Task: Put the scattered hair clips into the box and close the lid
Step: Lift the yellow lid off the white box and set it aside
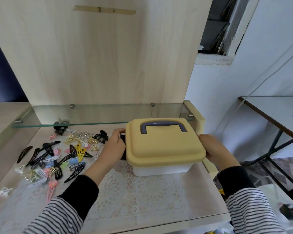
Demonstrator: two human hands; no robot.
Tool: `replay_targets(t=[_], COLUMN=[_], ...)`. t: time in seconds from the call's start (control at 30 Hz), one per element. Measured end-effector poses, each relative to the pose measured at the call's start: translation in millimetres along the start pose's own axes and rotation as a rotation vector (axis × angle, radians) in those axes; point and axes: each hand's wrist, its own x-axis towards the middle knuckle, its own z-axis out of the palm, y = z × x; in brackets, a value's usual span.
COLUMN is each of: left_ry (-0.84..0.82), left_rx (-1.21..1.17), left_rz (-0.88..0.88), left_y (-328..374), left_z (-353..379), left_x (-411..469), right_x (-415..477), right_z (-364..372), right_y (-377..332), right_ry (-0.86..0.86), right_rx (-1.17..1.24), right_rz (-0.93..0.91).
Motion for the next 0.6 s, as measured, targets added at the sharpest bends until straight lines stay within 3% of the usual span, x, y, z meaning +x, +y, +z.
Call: replay_targets(t=[0.37,0.6], left_ry=[0.045,0.041], left_rx=[-0.158,-0.159], left_rz=[-0.016,-0.047], left_y=[-12,-12], left_z=[12,3], left_x=[-3,-1], right_x=[-15,-18], right_z=[8,1], right_y=[10,8], right_ry=[-0.076,-0.101], right_rx=[0.352,0.266], right_rz=[-0.003,-0.115])
